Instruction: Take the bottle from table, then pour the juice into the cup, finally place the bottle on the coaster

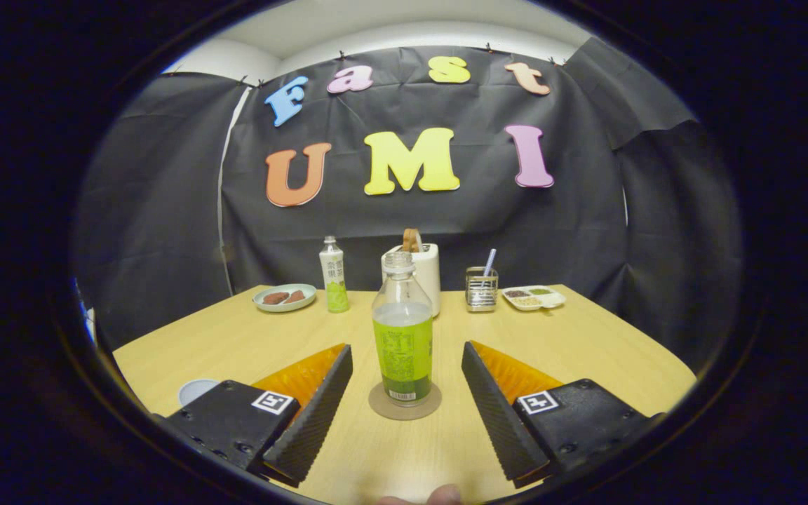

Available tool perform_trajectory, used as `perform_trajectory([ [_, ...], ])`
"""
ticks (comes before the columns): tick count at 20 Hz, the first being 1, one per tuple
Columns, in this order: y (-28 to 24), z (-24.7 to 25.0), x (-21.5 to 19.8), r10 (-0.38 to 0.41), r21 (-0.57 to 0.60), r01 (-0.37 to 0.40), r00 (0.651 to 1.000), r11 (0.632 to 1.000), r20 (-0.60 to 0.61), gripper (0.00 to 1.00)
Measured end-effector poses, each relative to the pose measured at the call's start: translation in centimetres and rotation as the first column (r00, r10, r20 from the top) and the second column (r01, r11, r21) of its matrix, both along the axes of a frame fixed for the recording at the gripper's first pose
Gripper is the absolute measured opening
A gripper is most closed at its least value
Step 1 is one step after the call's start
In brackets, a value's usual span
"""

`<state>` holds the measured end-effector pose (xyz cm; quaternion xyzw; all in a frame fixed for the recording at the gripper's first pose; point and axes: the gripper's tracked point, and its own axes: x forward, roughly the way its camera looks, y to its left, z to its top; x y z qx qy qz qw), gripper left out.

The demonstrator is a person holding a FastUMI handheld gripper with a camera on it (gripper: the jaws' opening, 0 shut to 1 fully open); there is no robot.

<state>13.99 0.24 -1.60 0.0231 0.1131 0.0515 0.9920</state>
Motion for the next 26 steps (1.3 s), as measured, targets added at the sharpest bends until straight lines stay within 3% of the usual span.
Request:
perform_trajectory([
  [15, -1.3, 3.7, -17.9, -0.011, 0.031, 0.006, 0.987, 1.000, 0.160, 1.00],
  [26, -1.4, 3.3, -20.5, -0.039, 0.043, 0.031, 0.980, 0.999, 0.193, 1.00],
])
